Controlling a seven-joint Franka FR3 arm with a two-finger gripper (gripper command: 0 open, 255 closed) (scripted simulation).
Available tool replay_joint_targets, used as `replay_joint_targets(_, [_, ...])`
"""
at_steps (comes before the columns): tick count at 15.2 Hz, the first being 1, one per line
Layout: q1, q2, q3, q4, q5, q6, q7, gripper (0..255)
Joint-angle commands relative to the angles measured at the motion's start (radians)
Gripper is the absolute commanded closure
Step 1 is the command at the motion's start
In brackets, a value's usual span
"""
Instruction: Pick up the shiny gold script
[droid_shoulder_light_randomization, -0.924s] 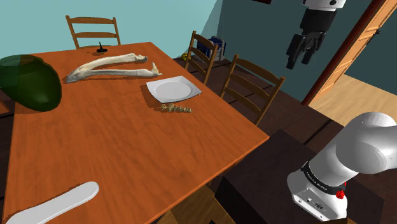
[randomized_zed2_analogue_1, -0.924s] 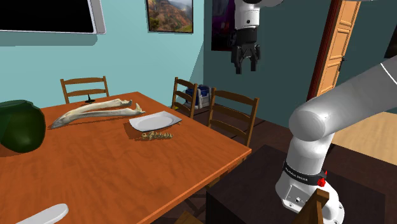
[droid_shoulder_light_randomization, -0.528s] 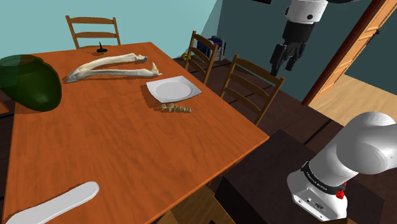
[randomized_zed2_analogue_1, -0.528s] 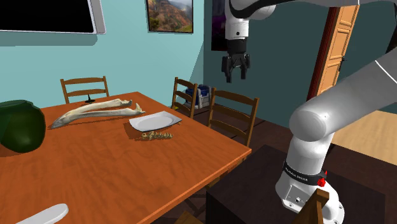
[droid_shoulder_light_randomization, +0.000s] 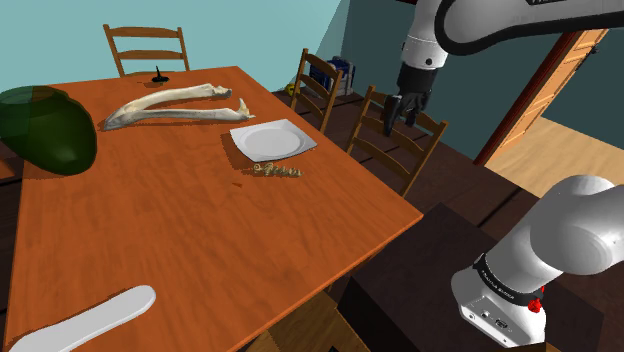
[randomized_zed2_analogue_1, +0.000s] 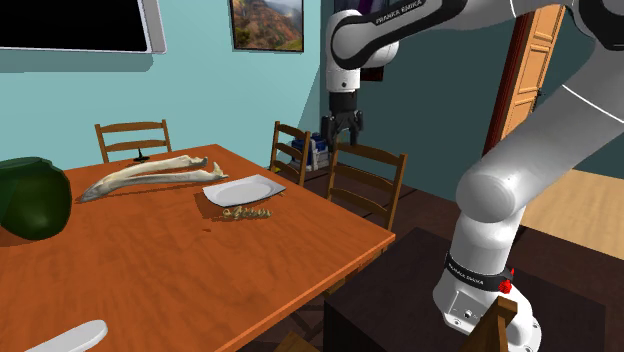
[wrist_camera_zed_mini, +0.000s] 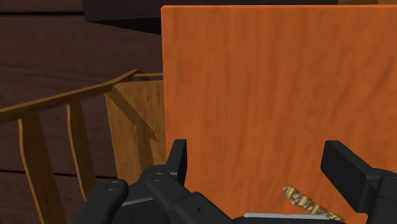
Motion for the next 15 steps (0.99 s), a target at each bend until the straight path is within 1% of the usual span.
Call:
replay_joint_targets(1, [0.005,0.057,0.009,-0.007,0.000,0.078,0.000,0])
replay_joint_targets(8, [0.022,0.293,0.051,0.039,-0.015,0.305,0.019,0])
replay_joint_targets(15, [0.037,0.549,0.084,0.154,-0.072,0.481,0.059,0])
